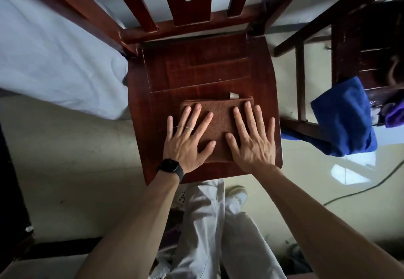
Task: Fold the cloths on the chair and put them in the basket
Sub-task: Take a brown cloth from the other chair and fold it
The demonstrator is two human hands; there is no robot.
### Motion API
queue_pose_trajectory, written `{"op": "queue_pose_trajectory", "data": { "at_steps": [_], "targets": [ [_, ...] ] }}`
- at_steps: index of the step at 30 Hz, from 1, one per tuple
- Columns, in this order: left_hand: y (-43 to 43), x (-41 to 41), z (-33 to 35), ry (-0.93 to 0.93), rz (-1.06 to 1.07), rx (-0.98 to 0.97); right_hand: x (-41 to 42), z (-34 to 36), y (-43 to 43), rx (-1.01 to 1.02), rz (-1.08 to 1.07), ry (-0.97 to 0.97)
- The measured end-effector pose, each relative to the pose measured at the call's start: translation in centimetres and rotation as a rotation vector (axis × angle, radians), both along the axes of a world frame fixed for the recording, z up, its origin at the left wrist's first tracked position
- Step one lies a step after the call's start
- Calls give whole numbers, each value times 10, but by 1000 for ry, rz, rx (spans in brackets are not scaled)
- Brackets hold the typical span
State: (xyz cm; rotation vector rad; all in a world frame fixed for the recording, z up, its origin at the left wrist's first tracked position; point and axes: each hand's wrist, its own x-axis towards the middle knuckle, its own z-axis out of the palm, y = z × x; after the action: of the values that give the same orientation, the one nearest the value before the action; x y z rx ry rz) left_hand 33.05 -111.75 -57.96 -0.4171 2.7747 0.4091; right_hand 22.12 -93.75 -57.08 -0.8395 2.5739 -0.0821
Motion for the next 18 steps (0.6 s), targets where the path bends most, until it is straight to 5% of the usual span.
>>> {"op": "queue_pose_trajectory", "data": {
  "at_steps": [8, 13, 18],
  "targets": [
    [-12, 23, 22, 3, 332, 24, 21, 19, -7, -28, -449, -7],
    [-12, 8, 50, 74, 860, 409, 4, 47, -22, -252, -851, -226],
    [-19, -25, 57, -99, 1114, 662, -36, 47, -39, -159, -1030, -551]
  ]
}}
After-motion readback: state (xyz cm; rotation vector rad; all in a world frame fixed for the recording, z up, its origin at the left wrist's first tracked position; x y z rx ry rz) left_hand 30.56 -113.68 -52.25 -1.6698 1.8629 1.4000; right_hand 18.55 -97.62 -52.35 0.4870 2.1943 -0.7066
